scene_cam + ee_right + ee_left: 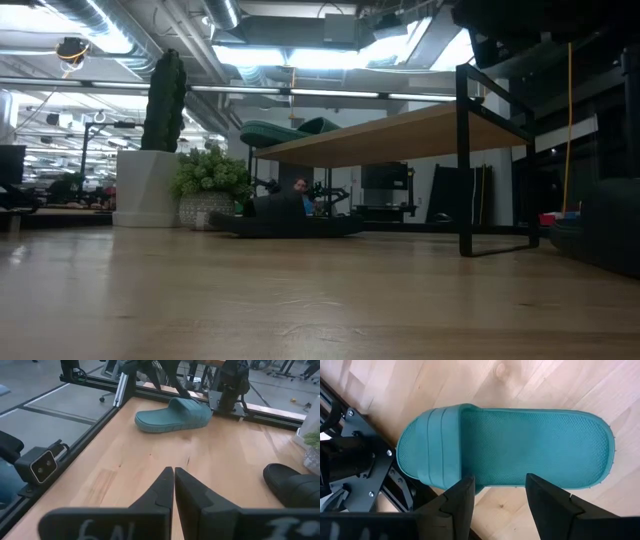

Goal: Pick and place slides into the shelf
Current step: Put the green slides on the shelf

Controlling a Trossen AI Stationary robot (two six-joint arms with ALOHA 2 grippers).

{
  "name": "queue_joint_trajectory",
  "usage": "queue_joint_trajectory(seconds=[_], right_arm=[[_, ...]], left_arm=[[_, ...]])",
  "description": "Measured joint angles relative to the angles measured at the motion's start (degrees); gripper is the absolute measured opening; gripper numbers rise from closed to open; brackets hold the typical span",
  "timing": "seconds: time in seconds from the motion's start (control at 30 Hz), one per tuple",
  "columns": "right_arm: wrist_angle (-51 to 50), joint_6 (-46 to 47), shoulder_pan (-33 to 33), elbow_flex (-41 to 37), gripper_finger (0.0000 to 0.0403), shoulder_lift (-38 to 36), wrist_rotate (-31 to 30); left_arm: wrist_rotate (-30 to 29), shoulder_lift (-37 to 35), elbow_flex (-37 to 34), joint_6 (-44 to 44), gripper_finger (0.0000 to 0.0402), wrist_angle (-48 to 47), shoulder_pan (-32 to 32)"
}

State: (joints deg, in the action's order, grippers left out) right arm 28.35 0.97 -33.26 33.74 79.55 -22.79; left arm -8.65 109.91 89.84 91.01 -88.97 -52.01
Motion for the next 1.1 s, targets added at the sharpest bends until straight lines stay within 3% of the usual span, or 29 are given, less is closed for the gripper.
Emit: queue_joint_trajectory(seconds=[0.73,0.93,1.1], right_arm=[[0.0,1.8,0.0,0.0,0.0019,0.0,0.0],[0.0,1.8,0.0,0.0,0.0019,0.0,0.0],[0.0,1.8,0.0,0.0,0.0019,0.0,0.0]], left_arm=[[-4.9,0.0,-3.0,0.6,0.0167,0.6,-0.3],[1.8,0.0,-7.2,2.4,0.0167,0.6,-0.1],[2.8,0.0,-10.0,3.1,0.0167,2.6,0.0]])
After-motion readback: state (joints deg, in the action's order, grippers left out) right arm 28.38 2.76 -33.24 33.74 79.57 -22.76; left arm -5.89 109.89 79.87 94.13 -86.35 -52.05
